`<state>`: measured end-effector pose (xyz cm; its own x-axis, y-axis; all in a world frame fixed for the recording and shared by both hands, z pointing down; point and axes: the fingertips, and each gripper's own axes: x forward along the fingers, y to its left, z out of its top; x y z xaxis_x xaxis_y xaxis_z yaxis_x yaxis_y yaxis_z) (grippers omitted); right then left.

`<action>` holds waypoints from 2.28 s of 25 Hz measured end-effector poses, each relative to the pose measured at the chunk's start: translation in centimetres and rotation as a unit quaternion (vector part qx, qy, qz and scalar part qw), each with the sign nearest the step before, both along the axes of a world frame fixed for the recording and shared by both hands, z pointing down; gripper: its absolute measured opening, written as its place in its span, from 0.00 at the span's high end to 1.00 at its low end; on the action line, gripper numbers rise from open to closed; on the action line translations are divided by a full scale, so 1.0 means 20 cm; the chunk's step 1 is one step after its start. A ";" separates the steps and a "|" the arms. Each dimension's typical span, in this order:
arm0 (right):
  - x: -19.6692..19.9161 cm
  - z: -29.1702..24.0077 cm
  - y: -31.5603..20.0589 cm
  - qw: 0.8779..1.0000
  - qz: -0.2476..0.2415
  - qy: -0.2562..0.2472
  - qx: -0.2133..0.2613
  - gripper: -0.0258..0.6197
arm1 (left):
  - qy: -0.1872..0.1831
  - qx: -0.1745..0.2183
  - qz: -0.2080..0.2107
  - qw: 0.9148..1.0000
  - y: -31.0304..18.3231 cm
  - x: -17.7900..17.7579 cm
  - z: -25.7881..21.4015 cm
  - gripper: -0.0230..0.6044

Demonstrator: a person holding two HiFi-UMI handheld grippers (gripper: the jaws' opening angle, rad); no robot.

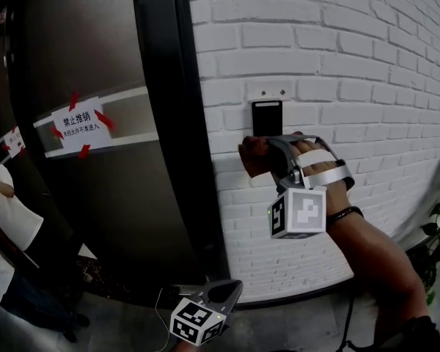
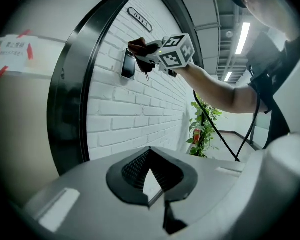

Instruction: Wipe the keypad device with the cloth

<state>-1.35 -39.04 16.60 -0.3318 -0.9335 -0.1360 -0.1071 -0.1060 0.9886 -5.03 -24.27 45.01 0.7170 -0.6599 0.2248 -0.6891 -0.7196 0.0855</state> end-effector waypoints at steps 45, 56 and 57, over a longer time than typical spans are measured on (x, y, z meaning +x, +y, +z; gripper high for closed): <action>0.00 -0.06 -0.32 0.994 0.063 0.019 0.089 0.88 | -0.012 0.035 0.021 0.999 -0.18 0.10 -0.19 0.94; 0.00 0.12 -0.32 0.996 0.057 0.024 0.065 0.88 | -0.014 0.038 0.027 0.999 -0.17 0.13 -0.18 0.94; 0.00 0.14 -0.32 0.996 0.057 0.025 0.063 0.88 | -0.014 0.036 0.027 0.999 -0.17 0.13 -0.18 0.94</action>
<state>-1.27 -45.38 19.48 -0.2335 -0.9422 -0.2402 -0.0384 -0.2379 0.9705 -2.46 -27.61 41.37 0.7462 -0.6353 0.1988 -0.6501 -0.7597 0.0125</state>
